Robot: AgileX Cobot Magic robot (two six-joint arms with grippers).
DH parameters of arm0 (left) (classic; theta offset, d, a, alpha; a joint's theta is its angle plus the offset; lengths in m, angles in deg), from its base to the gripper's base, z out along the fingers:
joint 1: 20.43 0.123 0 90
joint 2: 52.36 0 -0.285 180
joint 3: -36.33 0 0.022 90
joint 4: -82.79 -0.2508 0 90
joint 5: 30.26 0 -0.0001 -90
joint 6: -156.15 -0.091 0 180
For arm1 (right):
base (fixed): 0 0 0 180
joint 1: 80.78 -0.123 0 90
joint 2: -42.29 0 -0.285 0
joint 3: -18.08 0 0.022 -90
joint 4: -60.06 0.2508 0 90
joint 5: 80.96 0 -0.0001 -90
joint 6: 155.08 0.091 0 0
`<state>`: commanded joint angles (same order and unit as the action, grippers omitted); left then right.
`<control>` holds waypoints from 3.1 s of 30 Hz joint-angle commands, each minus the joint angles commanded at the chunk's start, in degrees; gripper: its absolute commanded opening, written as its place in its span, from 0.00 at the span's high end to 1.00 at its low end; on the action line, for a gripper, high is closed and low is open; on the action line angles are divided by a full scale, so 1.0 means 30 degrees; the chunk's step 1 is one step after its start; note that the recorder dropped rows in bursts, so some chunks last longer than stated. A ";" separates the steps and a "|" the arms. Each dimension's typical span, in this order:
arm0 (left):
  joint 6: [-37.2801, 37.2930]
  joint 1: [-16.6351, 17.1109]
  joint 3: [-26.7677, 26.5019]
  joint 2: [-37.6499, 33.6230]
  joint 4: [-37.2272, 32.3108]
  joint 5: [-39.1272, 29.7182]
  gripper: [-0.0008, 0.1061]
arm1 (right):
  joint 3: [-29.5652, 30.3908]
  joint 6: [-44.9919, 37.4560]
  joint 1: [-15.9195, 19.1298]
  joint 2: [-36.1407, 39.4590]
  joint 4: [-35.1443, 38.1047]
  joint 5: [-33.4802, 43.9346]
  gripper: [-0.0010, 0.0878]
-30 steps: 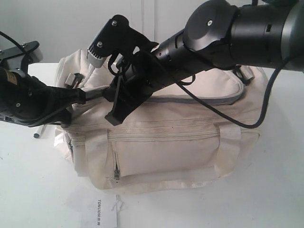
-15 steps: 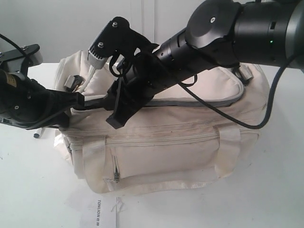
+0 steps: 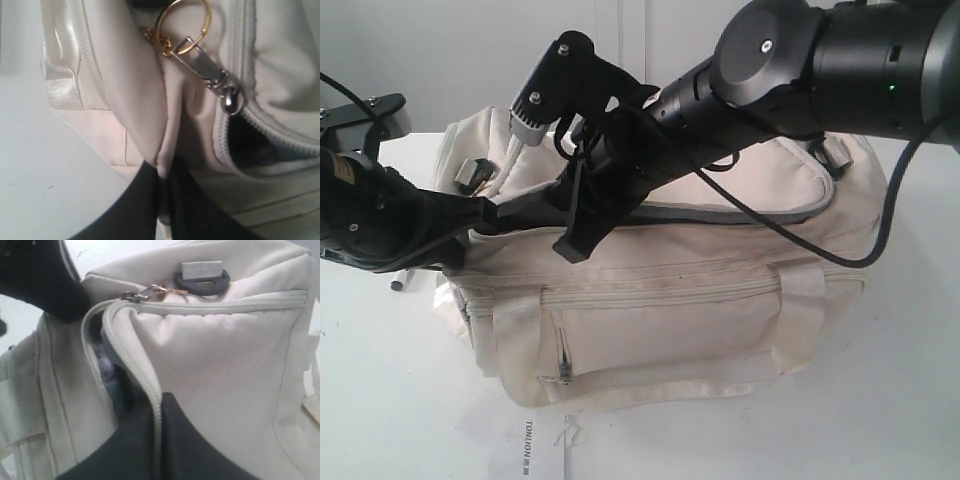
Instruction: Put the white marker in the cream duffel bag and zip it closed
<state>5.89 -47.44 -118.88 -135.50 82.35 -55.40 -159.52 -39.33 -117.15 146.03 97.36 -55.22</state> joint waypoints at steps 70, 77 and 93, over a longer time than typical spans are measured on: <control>-0.1633 0.0000 -0.0101 0.4665 -0.6742 -0.0996 0.51 | -0.1565 0.0143 0.2053 0.0045 -0.0369 -1.2535 0.99; -0.0584 0.0487 -0.0101 0.4161 -1.0912 -0.0310 0.99 | -0.1565 0.0143 0.2053 0.0045 -0.0369 -1.2535 0.99; -0.2042 0.5131 -0.2424 -0.1642 -0.5485 -0.0650 0.99 | -0.1565 0.0143 0.2053 0.0045 -0.0369 -1.2535 0.99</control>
<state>-0.24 -32.04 -126.15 -140.43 65.89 -57.35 -164.21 -38.90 -110.99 146.16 96.25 -92.82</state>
